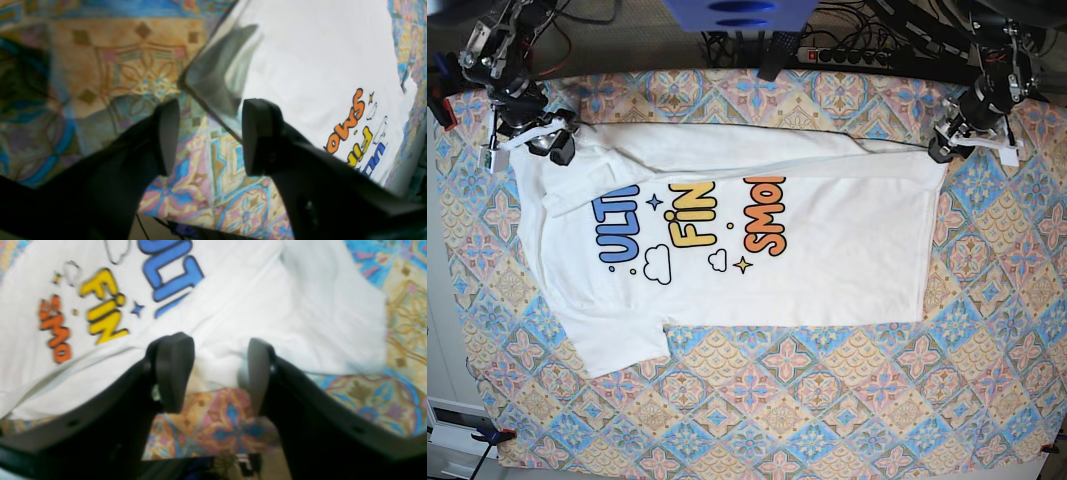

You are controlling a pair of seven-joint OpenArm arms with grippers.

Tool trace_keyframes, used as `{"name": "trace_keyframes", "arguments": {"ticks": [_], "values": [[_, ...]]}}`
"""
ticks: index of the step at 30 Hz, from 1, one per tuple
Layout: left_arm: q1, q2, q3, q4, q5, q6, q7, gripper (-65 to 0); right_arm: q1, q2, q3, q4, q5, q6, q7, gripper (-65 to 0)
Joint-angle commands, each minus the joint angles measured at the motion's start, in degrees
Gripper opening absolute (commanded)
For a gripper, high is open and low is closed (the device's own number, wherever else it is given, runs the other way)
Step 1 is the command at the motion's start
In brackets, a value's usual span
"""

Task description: Fold the T-shirt properly

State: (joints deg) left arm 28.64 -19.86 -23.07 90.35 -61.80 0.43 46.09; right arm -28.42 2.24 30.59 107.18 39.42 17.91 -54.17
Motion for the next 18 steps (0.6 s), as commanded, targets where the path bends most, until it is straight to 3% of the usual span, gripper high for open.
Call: {"name": "trace_keyframes", "arguments": {"ticks": [1,18], "values": [[0.41,-0.85,-0.53,0.78,-0.49,-0.21,-0.33,-34.5,-0.45,0.62,0.31,0.82,1.24,0.33,0.94,-36.5],[-6.27,-0.76,-0.18,0.69,2.59,-0.21,-0.06,-34.2,-0.37,0.62,0.22,0.74,1.59,0.33,0.77,-36.5]]}}
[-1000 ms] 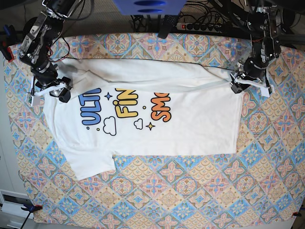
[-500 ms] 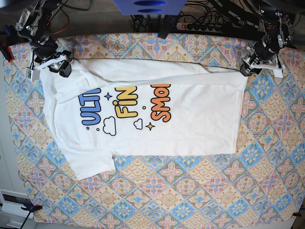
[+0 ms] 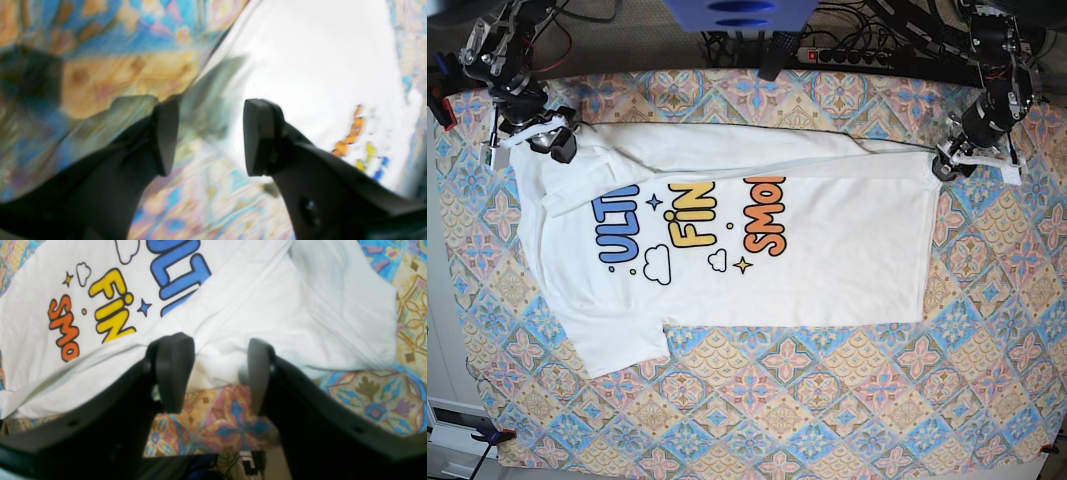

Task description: Fold the T-shirt properly

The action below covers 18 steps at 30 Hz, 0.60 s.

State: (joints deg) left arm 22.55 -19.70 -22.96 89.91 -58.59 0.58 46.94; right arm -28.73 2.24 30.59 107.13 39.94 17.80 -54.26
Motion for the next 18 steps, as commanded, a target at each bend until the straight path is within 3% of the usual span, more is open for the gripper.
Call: {"name": "trace_keyframes", "arguments": {"ticks": [1,7,11,14,18], "values": [[-0.88,-0.91,-0.29,1.21,-0.62,-0.36,-0.92,-34.2,-0.06,0.62,0.22,0.78,1.07,0.44,0.85,-36.5],[-5.97,-0.91,-0.2,-0.99,-0.36,-0.27,-0.92,-34.5,-0.06,0.62,0.22,0.78,1.07,0.44,0.85,-36.5],[-7.29,-0.91,-0.47,-1.6,-1.15,-0.27,3.74,-34.5,-0.06,0.62,0.22,0.78,1.07,0.44,0.85,-36.5],[-4.92,-1.0,-0.82,1.04,-4.05,-0.27,7.61,-34.5,-0.15,0.62,0.22,0.78,1.07,0.44,0.94,-36.5],[0.97,-1.0,-3.72,6.14,-5.9,-0.27,8.23,-34.5,-0.15,0.62,0.22,0.78,1.07,0.44,1.03,-36.5]]}}
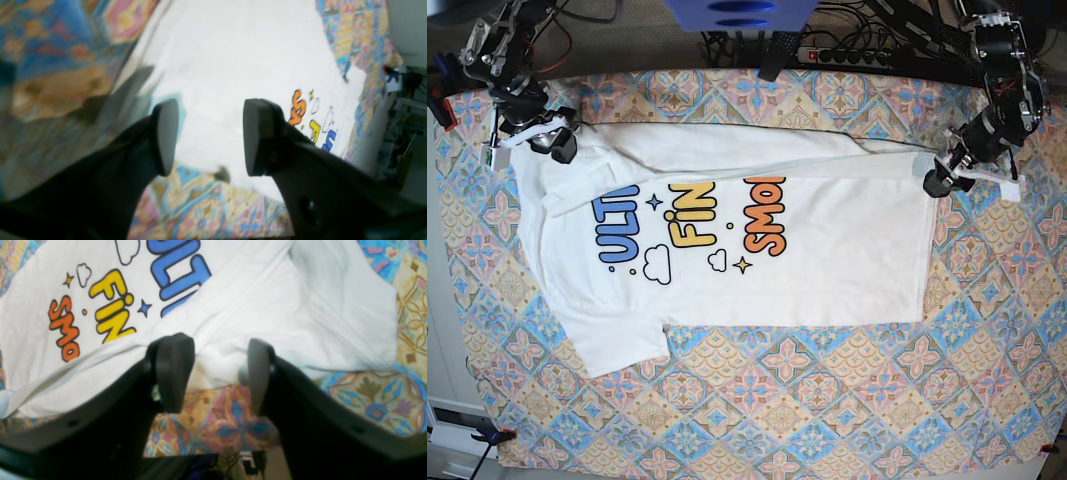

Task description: Fold the T-shirt properly

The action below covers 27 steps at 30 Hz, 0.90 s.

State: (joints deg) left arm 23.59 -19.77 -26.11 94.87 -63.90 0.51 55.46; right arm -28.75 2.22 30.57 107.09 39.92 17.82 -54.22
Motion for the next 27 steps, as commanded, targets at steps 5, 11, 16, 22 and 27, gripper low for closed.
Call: {"name": "trace_keyframes", "arguments": {"ticks": [5,11,16,22,27], "values": [[5.11,-0.85,-2.86,5.66,-1.55,-0.21,-0.3,-34.5,-0.04,0.64,0.25,0.82,1.0,0.42,0.99,-36.5],[4.14,-0.41,-2.6,4.43,-0.58,-0.21,-0.56,-34.5,-0.04,0.64,0.16,0.82,1.0,0.42,0.99,-36.5],[1.33,0.91,-0.13,0.21,-0.41,-0.21,-0.3,-34.6,-0.04,0.64,0.16,0.82,1.0,0.42,0.99,-36.5],[-1.13,1.18,0.13,-3.13,-0.41,-0.21,-0.3,-34.6,-0.04,0.64,0.25,0.82,1.09,0.42,0.99,-36.5],[-3.68,1.18,0.13,-3.84,-0.41,-0.29,-0.47,-43.5,-0.04,0.64,0.25,0.82,1.09,0.42,0.99,-36.5]]}}
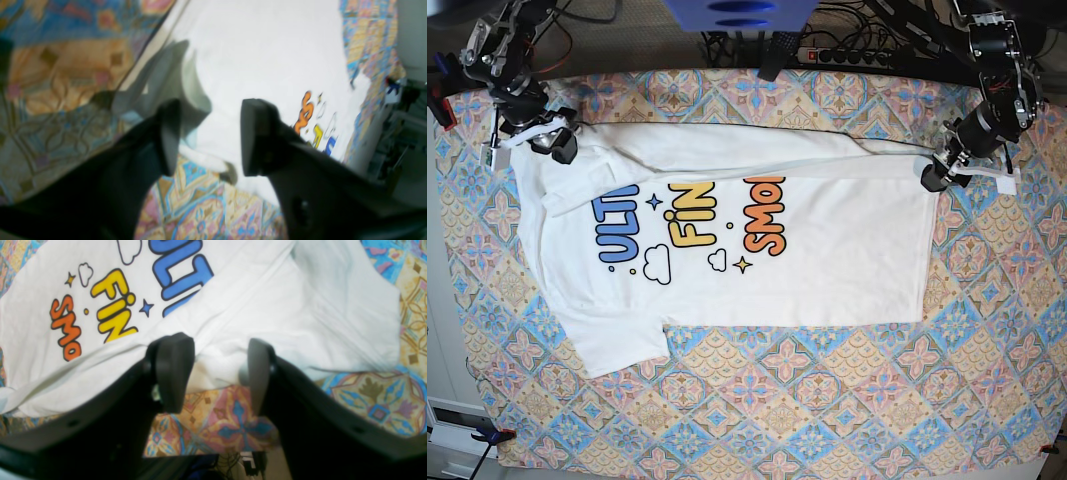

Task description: Fold the T-shirt properly

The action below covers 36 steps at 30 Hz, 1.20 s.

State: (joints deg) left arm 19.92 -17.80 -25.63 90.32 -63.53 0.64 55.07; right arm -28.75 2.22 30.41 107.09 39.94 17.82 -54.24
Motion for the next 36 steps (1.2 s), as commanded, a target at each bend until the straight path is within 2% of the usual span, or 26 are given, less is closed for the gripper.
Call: {"name": "trace_keyframes", "arguments": {"ticks": [1,4,6,13,16,18,23,26,31,36], "values": [[-0.54,-0.7,-0.35,0.71,-0.43,-0.43,-0.08,-47.9,-0.04,0.64,0.4,0.82,1.07,0.42,1.01,-36.5],[-2.47,0.44,-0.26,0.71,1.59,-0.51,-0.17,-59.8,-0.04,0.64,0.4,0.82,1.16,0.42,1.01,-36.5],[-4.14,1.32,-0.44,0.71,3.44,-0.51,-0.17,-65.0,-0.04,0.64,0.4,0.82,1.16,0.42,1.01,-36.5],[-9.33,2.2,-0.88,0.71,7.92,-0.51,-0.34,-65.0,-0.04,0.64,0.4,0.82,1.24,0.42,1.01,-36.5],[-9.24,2.2,-3.34,0.8,8.1,-0.51,-0.34,-64.6,-0.21,0.64,0.4,0.82,1.24,0.42,1.01,-36.5],[-8.98,2.2,-4.92,0.8,8.19,-0.51,-0.17,-60.4,-0.3,0.64,0.4,0.82,1.24,0.42,1.01,-36.5],[-7.13,2.02,-7.91,0.97,8.19,-0.34,-0.26,-41.7,-0.39,0.64,0.05,0.91,1.24,0.42,0.74,-36.5],[-5.64,2.02,-10.37,0.97,8.1,-0.43,-0.17,-33.9,-0.39,0.64,-0.04,0.91,1.24,0.42,0.57,-36.5],[-4.85,2.02,-10.9,0.97,8.01,-0.43,0.1,-32.7,-0.21,0.64,-0.13,0.91,1.33,0.42,0.57,-36.5],[1.31,2.55,-10.11,3.61,7.83,-0.51,0.1,-32.7,-0.21,0.64,-0.13,0.82,1.33,0.42,0.57,-36.5]]}}
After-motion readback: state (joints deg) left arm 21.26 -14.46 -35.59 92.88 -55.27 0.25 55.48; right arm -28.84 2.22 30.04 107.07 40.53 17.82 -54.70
